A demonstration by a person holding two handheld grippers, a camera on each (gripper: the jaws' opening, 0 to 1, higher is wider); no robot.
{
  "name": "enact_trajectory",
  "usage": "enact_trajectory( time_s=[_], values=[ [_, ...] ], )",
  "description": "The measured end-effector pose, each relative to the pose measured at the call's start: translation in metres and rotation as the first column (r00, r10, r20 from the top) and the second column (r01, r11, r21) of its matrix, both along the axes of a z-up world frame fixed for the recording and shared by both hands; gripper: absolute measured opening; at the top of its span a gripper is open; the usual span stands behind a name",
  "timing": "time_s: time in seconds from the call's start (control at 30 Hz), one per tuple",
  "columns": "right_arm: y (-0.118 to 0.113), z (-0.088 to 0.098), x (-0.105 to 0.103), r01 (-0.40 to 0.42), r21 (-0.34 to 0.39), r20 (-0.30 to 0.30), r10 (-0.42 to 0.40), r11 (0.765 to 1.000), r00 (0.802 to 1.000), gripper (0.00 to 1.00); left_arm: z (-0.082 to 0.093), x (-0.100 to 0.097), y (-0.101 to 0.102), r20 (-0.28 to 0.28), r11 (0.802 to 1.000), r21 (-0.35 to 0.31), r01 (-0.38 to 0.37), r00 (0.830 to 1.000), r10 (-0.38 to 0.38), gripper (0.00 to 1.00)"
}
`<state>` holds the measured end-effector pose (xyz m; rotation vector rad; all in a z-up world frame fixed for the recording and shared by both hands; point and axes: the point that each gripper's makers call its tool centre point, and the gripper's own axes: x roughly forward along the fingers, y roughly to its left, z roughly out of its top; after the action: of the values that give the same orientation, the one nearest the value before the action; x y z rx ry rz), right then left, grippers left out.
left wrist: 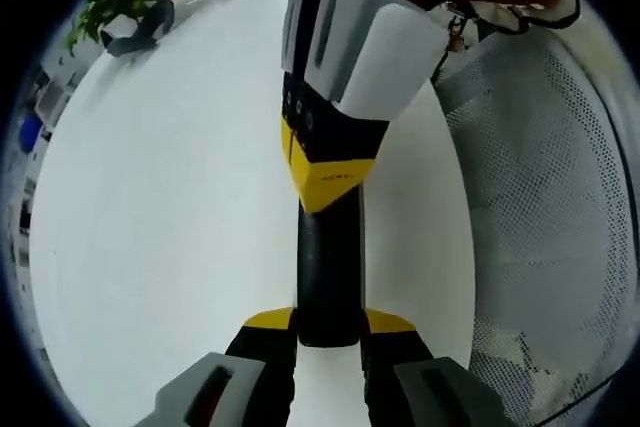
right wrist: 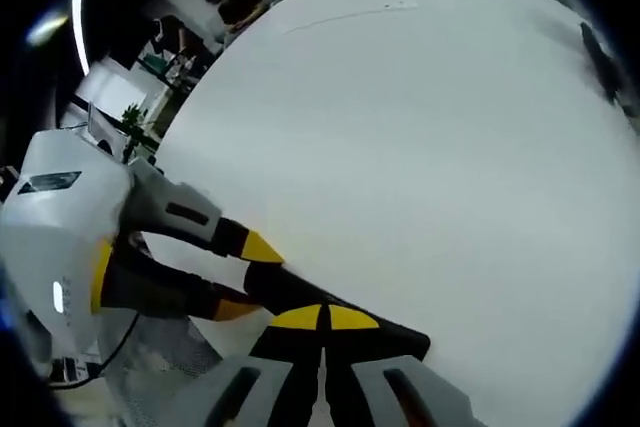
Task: Press the specified remote control buttons in sequence, fully releasing each button before pressing the next.
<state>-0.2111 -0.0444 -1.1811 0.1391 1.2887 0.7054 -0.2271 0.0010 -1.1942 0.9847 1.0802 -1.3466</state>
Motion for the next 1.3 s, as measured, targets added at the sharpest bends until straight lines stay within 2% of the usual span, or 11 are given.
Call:
enact_trajectory(
  time_s=[0.2, 0.47, 0.57, 0.83, 1.3],
  values=[
    [-0.0007, -0.0024, -0.0005, -0.011, -0.017, 0.011, 0.011, 1.000, 1.000, 0.00, 0.0000, 0.0002, 0.0002, -0.002, 1.000, -0.011, 0.003, 1.000, -0.003, 0.22],
    [0.0002, -0.0032, -0.0002, 0.016, -0.012, 0.011, -0.016, 1.000, 1.000, 0.00, 0.0003, 0.0003, -0.0001, -0.010, 1.000, -0.012, -0.003, 1.000, 0.003, 0.22],
    [0.0000, -0.0038, 0.0012, 0.044, -0.004, 0.002, -0.044, 0.999, 0.999, 0.00, 0.0001, 0.0004, -0.0003, -0.009, 1.000, -0.010, -0.006, 1.000, 0.006, 0.22],
    [0.0001, -0.0043, 0.0023, 0.056, -0.025, -0.018, -0.057, 0.998, 0.998, 0.00, 0.0002, 0.0001, -0.0004, -0.005, 1.000, -0.009, -0.021, 1.000, 0.020, 0.22],
    [-0.0014, -0.0020, 0.0013, 0.103, 0.058, -0.005, -0.103, 0.993, 0.995, 0.00, -0.0007, -0.0006, -0.0001, 0.020, 0.999, 0.031, -0.028, 0.999, 0.028, 0.22]
  ],
)
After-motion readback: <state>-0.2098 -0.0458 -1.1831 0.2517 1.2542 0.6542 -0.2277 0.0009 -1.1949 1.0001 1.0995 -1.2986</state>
